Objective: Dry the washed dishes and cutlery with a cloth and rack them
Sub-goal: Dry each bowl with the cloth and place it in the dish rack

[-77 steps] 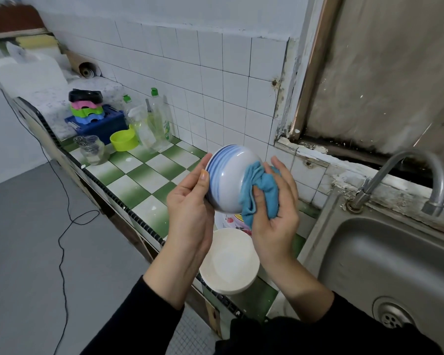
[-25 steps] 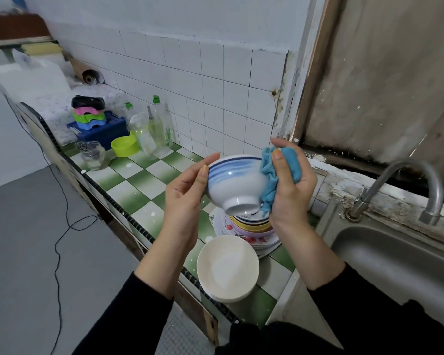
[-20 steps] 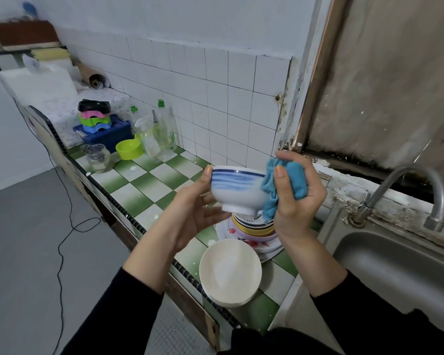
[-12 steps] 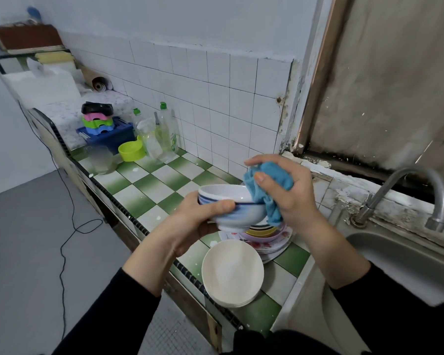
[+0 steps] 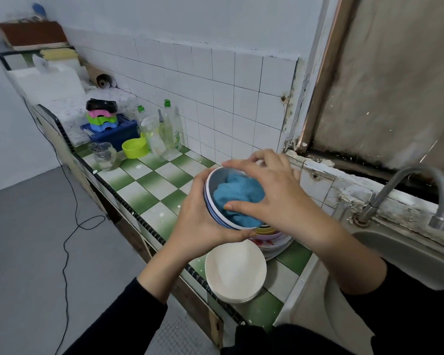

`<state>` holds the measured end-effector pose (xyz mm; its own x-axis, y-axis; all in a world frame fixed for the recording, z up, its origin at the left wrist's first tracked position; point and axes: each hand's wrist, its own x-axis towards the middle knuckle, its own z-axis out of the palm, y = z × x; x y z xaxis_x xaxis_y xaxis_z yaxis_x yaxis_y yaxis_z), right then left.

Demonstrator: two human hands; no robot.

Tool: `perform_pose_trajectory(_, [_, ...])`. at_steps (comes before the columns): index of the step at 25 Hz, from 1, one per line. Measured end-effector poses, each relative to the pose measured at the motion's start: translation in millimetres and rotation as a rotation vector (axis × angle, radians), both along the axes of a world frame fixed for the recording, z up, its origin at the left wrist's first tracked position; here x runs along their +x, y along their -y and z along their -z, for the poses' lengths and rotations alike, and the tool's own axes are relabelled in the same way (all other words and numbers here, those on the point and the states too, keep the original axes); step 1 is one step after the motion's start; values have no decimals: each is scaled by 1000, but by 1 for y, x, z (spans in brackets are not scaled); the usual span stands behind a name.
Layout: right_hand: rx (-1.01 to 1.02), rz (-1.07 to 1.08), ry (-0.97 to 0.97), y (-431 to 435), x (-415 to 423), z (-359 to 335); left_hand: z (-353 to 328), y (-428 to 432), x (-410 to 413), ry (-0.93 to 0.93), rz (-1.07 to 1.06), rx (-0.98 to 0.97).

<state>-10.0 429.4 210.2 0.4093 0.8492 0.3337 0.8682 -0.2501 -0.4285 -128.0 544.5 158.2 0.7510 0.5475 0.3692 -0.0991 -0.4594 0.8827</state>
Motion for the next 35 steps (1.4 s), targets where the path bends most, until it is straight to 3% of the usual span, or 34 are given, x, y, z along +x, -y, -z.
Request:
perform_pose_trajectory(4, [124,-57,-237,2,-13,10,10,5,2,48,16,83])
perform_pose_trajectory(7, [203,-157,-519,0,-24,16,16,3,2,28,48,-15])
perform_pose_trajectory(11, [43,-215,-482,7,-12,9,18,2,-7,28,8,18])
perform_pose_trajectory(13, [105,-115,-409,6,-11,12,16,10,-7,36,-19,44])
perform_pose_trajectory(15, [248,-95,-559,0,-19,17,13,14,-5,35,-19,59])
perform_pose_trajectory(17, [249,-184,-736,0,-23,17,13,11,-6,44,-4,44])
perform_pose_trajectory(19, [49,-292,-622,7,-14,3,13,7,-10,60,12,32])
perform_pose_trajectory(21, [-173,-270,-323,12,-4,-7,13,11,-12,69,16,35])
perform_pose_trajectory(23, [-99,-117,-164,11,-6,-8,13,15,-10,76,9,18])
perform_pose_trajectory(24, [17,-59,-200,8,-11,-3,12,17,-9,81,17,7])
perform_pose_trajectory(26, [204,-109,-524,2,-21,6,8,15,-7,80,43,-5])
perform_pose_trajectory(28, [201,-260,-761,-1,-22,5,4,9,-9,82,60,-14])
perform_pose_trajectory(32, [39,-481,-810,4,-5,-11,0,4,-11,104,63,-1])
perform_pose_trajectory(35, [-110,-487,-581,9,9,-15,3,8,-9,87,59,9])
